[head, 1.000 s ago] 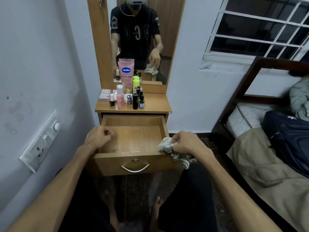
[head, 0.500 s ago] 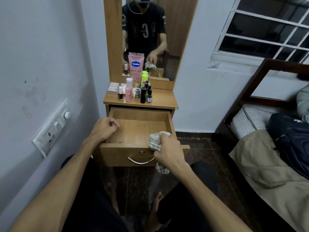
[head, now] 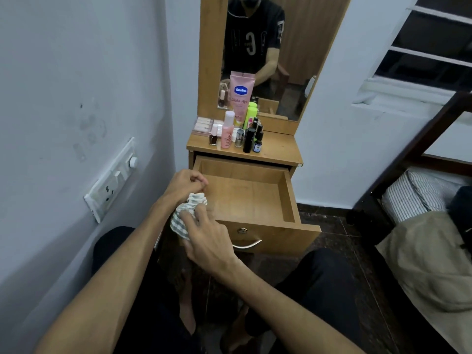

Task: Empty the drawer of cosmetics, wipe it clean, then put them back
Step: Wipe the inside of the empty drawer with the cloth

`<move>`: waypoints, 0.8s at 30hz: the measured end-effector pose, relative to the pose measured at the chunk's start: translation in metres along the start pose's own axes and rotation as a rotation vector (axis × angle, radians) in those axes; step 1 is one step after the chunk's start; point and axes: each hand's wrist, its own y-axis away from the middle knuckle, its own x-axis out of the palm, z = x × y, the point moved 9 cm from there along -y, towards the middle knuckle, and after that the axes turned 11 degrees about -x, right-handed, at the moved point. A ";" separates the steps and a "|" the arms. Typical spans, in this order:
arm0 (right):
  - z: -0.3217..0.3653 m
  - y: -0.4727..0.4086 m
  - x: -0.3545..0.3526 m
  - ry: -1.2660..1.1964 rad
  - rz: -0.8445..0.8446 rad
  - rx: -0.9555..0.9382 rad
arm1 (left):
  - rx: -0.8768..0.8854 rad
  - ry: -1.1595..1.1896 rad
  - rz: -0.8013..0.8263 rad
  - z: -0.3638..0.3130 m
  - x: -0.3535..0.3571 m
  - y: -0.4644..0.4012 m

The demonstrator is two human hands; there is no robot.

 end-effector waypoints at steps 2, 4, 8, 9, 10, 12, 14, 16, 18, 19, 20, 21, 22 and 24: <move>0.002 0.005 0.003 0.022 -0.002 -0.054 | -0.019 0.014 -0.010 0.002 0.000 -0.002; 0.001 0.010 0.002 0.033 0.010 -0.103 | -0.031 0.023 -0.007 0.004 0.001 -0.003; 0.002 0.025 -0.007 -0.027 0.038 -0.194 | -0.029 0.003 0.004 0.004 0.003 -0.004; 0.003 0.028 -0.011 -0.023 0.011 -0.220 | -0.041 -0.001 0.010 0.004 0.003 -0.005; 0.004 0.029 -0.015 -0.019 -0.030 -0.239 | -0.058 -0.002 0.018 0.005 0.002 -0.006; 0.007 0.024 -0.015 0.000 -0.099 -0.294 | -0.077 -0.015 0.051 0.005 0.002 -0.008; 0.014 0.018 0.000 0.078 -0.071 -0.364 | -0.073 -0.053 0.088 0.004 0.005 -0.006; 0.016 0.015 0.025 0.193 0.009 -0.401 | -0.050 -0.101 0.100 0.004 0.008 -0.003; 0.015 0.018 0.049 0.225 0.078 -0.397 | -0.007 -0.190 0.083 0.005 0.010 0.002; 0.013 0.023 0.061 0.247 0.120 -0.399 | 0.008 -0.226 0.077 0.005 0.012 0.004; 0.009 0.029 0.072 0.273 0.170 -0.397 | 0.019 -0.249 0.076 0.004 0.014 0.005; 0.004 0.036 0.078 0.300 0.222 -0.391 | 0.028 -0.268 0.078 0.004 0.016 0.006; -0.002 0.043 0.082 0.319 0.265 -0.392 | 0.039 -0.290 0.085 0.002 0.019 0.007; -0.016 0.056 0.085 0.366 0.346 -0.384 | 0.059 -0.340 0.103 -0.001 0.023 0.008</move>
